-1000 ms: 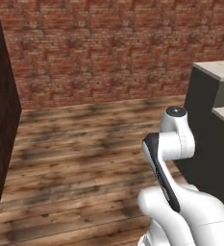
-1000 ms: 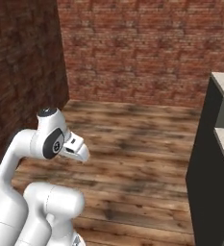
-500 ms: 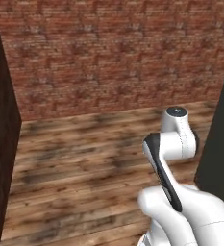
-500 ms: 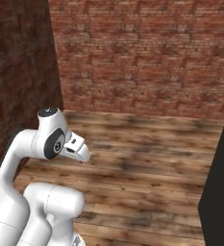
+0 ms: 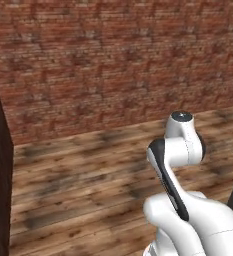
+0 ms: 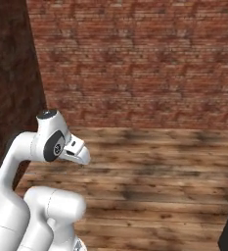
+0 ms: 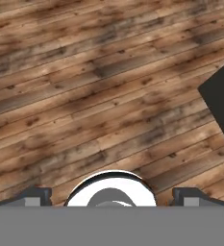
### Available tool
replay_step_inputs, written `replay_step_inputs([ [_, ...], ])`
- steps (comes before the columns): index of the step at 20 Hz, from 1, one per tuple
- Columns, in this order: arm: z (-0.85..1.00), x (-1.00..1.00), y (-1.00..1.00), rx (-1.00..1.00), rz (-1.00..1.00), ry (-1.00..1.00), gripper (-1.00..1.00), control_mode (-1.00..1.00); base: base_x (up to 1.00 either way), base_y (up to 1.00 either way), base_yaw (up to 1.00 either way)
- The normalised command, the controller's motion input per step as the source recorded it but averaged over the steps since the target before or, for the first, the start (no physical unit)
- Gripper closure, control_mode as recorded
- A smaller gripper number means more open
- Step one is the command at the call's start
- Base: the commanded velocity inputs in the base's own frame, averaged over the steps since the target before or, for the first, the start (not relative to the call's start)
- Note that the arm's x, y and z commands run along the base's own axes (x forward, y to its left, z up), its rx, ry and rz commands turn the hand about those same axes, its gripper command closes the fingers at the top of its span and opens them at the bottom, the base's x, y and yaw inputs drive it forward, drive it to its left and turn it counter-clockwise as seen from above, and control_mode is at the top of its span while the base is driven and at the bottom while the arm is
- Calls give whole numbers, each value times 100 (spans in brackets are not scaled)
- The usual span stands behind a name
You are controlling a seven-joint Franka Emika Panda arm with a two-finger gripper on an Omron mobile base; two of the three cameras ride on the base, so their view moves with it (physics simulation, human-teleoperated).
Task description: Pick up the metallic utensils from the counter and place them in the open drawer. Make sure not to pick up any wooden utensils.
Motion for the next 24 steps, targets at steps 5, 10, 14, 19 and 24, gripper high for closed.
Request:
replay_step_inputs([
  [5, 0, 0, 0, 0, 0, 0, -100, 100, 69, 61, -61],
  [10, 0, 0, 0, 0, 0, 0, -100, 100, 74, 69, -61],
  [14, 0, 0, 0, 0, 0, 0, -100, 100, 90, 75, -59],
  [19, 0, 0, 0, 0, 0, 0, -100, 100, 91, 75, -59],
  [24, 0, 0, 0, 0, 0, 0, -100, 100, 95, 79, -57],
])
